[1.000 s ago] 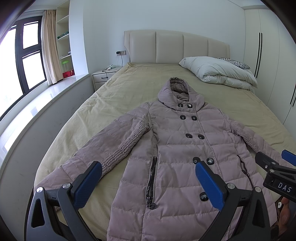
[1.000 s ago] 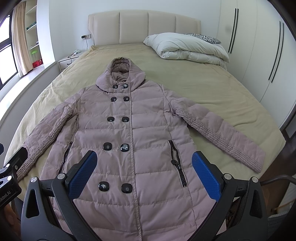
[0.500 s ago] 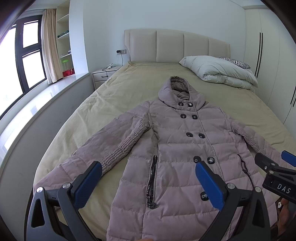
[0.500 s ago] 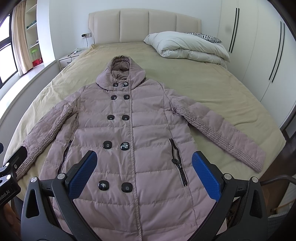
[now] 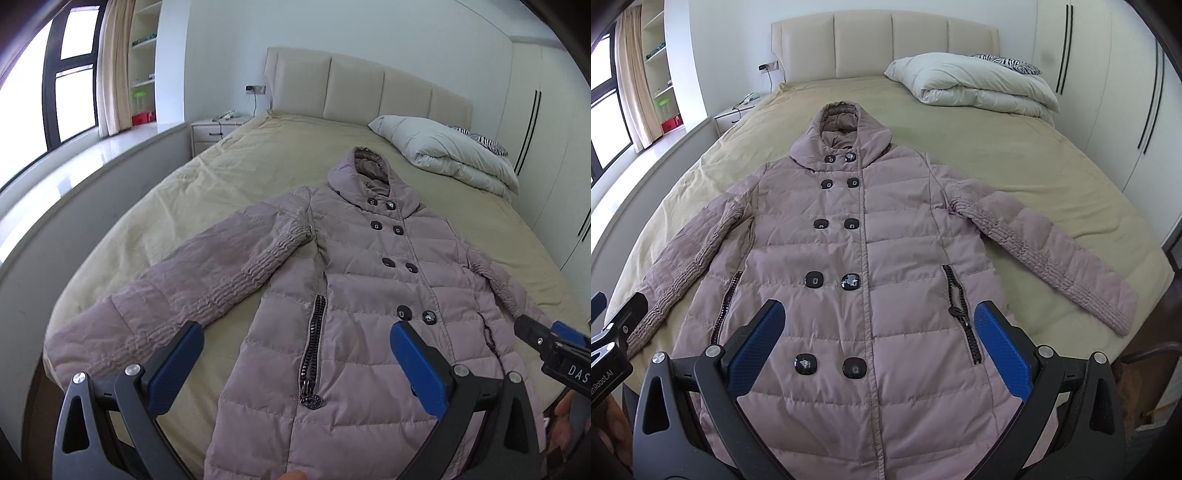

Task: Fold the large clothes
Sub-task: 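Grasp the sleeve cuff nearest the left tool and lift it across the coat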

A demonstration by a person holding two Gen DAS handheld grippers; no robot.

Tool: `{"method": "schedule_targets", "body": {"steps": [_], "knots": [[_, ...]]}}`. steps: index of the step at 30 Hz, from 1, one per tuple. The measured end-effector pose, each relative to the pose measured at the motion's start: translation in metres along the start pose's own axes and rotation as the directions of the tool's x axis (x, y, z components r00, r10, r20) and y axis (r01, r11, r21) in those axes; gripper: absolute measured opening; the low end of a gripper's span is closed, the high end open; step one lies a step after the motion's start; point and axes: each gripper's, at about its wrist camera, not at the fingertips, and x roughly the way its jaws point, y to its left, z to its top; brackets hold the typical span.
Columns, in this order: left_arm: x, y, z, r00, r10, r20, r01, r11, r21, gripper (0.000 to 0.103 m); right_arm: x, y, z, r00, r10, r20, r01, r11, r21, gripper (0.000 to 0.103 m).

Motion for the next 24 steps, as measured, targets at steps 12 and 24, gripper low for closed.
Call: {"method": "schedule_targets", "body": {"steps": [12,24], "knots": [[0.005,0.144,-0.022,0.996,-0.092,0.006,0.083,0.864,-0.497,0.103,0.009,0.021,-0.025,0.933,0.352,0.071,-0.354,0.935,0.023,0.103],[0.017,0.223,-0.097,0.980,-0.028,0.196,0.190,0.410,-0.892,0.090,0.019,0.020,-0.029,0.904,0.426,0.043,-0.429,0.899,0.088,0.103]]}}
